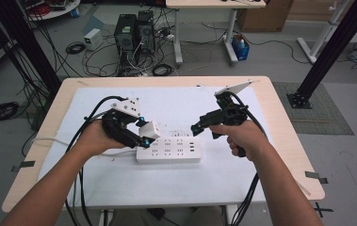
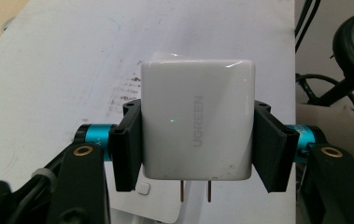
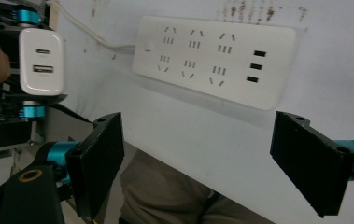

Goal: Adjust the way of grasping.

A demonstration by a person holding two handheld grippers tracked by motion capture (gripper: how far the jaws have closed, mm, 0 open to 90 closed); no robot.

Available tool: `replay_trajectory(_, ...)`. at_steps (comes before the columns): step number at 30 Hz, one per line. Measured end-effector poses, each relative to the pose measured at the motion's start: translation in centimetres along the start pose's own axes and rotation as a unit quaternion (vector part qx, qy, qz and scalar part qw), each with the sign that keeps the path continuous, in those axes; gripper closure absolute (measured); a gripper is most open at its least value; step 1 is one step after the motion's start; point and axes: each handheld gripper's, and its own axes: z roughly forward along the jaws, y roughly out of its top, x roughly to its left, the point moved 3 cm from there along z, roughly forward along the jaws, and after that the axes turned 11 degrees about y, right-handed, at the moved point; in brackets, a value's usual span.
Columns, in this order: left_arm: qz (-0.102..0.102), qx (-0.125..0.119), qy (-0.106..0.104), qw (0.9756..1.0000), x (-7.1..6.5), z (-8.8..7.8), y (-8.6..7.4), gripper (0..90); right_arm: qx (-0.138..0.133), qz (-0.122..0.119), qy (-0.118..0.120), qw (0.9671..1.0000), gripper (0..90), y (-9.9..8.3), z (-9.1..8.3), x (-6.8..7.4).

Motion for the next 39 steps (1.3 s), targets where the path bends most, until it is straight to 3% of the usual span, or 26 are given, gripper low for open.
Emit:
replay_trajectory(4,0.005,0.003,-0.008,1.0000,-0.3,0.3,0.1,42.6,0.002,0.000,0.020,0.9998,17.2,0.3,0.8,0.8)
replay_trajectory(17,0.018,0.010,-0.023,0.9995,-1.1,1.4,0.5,42.6,0.021,0.002,0.053,0.9983,17.3,0.7,3.5,2.0)
replay_trajectory(27,0.022,0.013,-0.029,0.9992,-1.6,2.4,0.9,42.7,0.031,0.008,0.096,0.9948,17.4,0.8,5.0,2.6)
replay_trajectory(39,0.018,0.012,-0.032,0.9993,-1.5,2.7,1.1,42.6,0.038,0.012,0.105,0.9937,20.1,1.2,6.7,3.0)
